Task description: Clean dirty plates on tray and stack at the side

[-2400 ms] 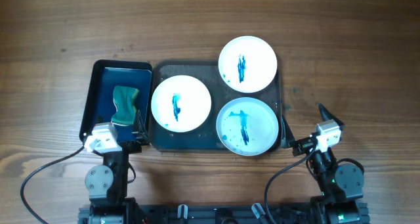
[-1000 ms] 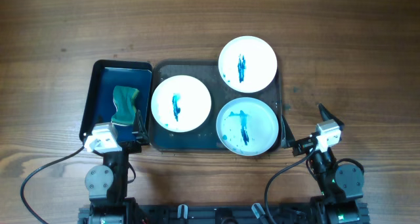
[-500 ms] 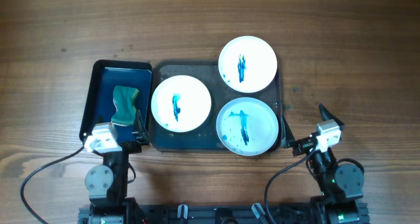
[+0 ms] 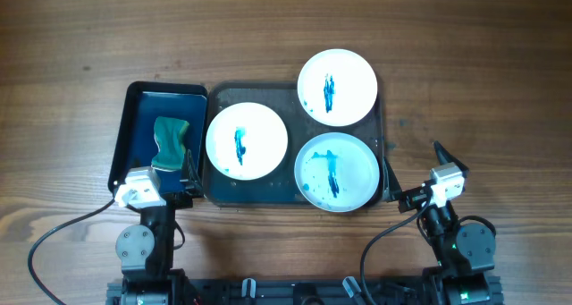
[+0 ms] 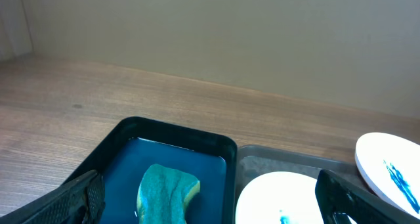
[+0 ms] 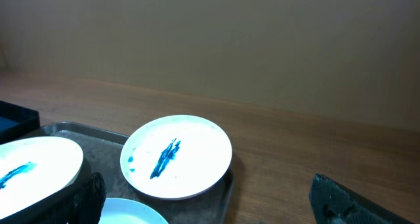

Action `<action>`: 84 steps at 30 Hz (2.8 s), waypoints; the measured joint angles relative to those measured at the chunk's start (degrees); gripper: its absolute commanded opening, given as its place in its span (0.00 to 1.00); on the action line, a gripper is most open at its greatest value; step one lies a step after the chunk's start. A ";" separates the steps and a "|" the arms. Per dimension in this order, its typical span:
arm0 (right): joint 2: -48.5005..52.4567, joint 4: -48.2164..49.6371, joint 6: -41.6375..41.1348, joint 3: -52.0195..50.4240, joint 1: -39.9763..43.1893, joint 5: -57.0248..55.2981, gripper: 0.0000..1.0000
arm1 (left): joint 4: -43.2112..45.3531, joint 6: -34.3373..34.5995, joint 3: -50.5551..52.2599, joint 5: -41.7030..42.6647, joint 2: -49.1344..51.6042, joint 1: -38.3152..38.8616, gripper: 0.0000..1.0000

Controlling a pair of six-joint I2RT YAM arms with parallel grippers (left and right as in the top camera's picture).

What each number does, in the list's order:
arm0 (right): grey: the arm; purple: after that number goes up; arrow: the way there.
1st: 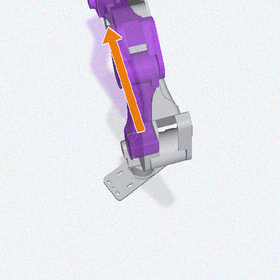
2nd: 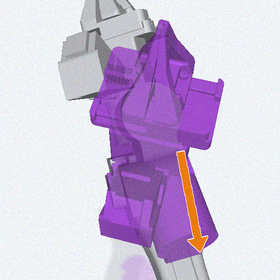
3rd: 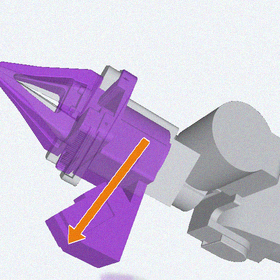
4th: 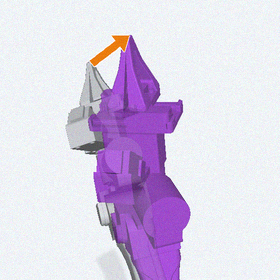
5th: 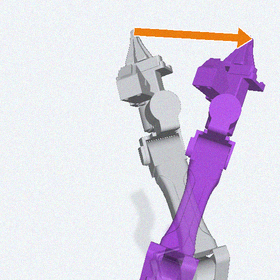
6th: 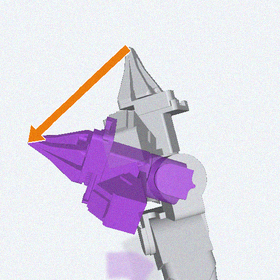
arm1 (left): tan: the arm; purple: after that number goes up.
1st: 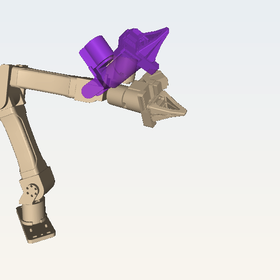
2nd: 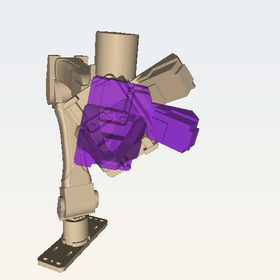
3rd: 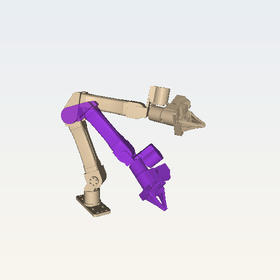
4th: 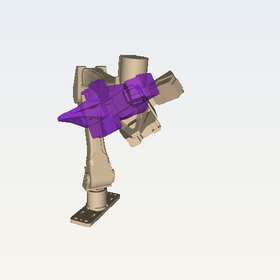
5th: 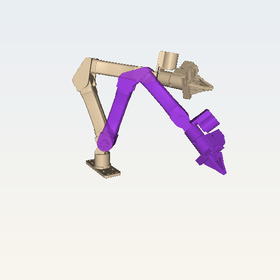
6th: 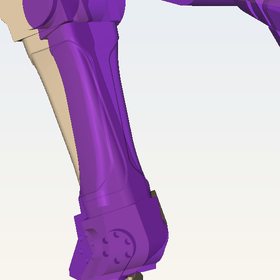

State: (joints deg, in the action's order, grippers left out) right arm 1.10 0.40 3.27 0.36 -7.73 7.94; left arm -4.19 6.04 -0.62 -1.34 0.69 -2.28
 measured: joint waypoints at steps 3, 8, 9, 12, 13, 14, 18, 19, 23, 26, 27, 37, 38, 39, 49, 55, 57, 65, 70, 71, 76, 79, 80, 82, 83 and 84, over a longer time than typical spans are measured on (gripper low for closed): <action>0.00 0.00 0.00 0.00 0.00 0.00 1.00 | 0.00 0.00 0.00 0.00 0.00 0.00 1.00; 0.00 0.00 0.02 0.00 0.00 0.00 1.00 | 0.00 0.00 0.00 0.00 0.00 0.00 1.00; 0.00 0.00 0.00 0.00 0.00 0.00 1.00 | 0.00 0.00 0.00 0.00 0.00 0.00 1.00; 0.00 0.00 0.00 0.00 0.00 0.02 1.00 | 0.00 0.00 0.00 0.00 0.00 0.00 1.00; 0.00 0.00 0.00 0.00 0.00 0.00 1.00 | 0.00 0.00 0.00 0.00 0.00 0.00 1.00; 0.00 0.00 0.00 0.00 0.00 0.02 1.00 | 0.00 0.00 0.00 0.00 0.00 0.00 1.00; 0.00 0.00 0.00 0.00 0.00 0.02 1.00 | 0.00 0.00 0.00 0.00 0.00 0.00 1.00; 0.00 0.00 0.00 0.00 0.00 0.02 1.00 | 0.00 0.00 0.00 0.00 0.00 0.00 1.00; 0.00 0.00 0.00 0.00 0.00 0.00 1.00 | 0.00 0.00 0.00 0.00 0.00 0.00 1.00; 0.00 0.00 0.00 0.00 0.00 0.02 1.00 | 0.00 0.00 0.00 0.00 0.00 0.00 1.00; 0.00 0.00 0.02 0.00 0.00 0.02 1.00 | 0.00 0.00 0.00 0.00 0.00 0.00 1.00; 0.00 0.07 5.53 0.00 0.00 -0.07 1.00 | 0.00 0.13 0.00 0.20 0.00 0.00 1.00; 0.00 0.07 6.67 0.00 0.00 -0.07 1.00 | 0.00 0.52 0.00 0.66 0.00 0.00 1.00; 0.00 0.37 7.56 0.00 0.00 -0.07 1.00 | 0.00 0.92 0.00 1.16 0.00 0.00 1.00; 5.03 4.85 8.94 5.73 0.00 3.32 1.00 | -5.55 5.14 -5.14 2.38 4.11 0.00 1.00; 26.05 -0.81 8.81 25.53 0.00 8.66 1.00 | -16.04 5.90 -23.08 4.98 23.17 0.00 1.00; 34.51 -5.73 8.74 33.55 0.00 10.10 1.00 | -20.20 5.97 -30.58 5.35 30.56 0.00 1.00; 66.07 -32.57 9.49 65.00 0.00 12.07 1.00 | -41.83 6.27 -62.20 6.69 64.61 0.00 1.00; 78.58 -39.41 8.79 75.06 0.00 16.57 1.00 | -46.03 6.29 -69.33 8.39 78.97 0.00 1.00; 79.67 -39.80 7.87 75.25 0.00 17.20 1.00 | -46.34 6.29 -69.33 8.83 80.85 0.00 1.00; 84.00 -41.00 -2.91 75.34 0.00 19.41 0.92 | -46.99 6.45 -69.35 12.04 87.62 0.00 1.00; 84.67 -40.06 -6.49 75.34 -0.11 20.52 0.87 | -45.24 6.54 -69.35 12.68 89.18 0.00 1.00; 84.89 -40.04 -8.17 75.34 -0.42 20.48 0.85 | -44.87 6.54 -69.35 12.68 89.46 0.00 1.00; 85.64 -40.06 -10.69 75.38 -1.77 19.76 0.81 | -44.83 6.54 -69.35 11.93 89.55 0.00 1.00; 86.44 -40.22 -12.52 75.45 -3.30 18.91 0.79 | -44.85 6.56 -69.35 9.97 89.55 0.02 1.00; 87.03 -40.37 -13.79 75.49 -4.44 18.23 0.76 | -44.89 6.73 -69.35 8.24 89.55 0.00 1.00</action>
State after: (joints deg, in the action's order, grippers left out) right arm 88.14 -39.97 -10.52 75.85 -12.16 26.17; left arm -49.08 12.78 -69.97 6.90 90.24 -2.28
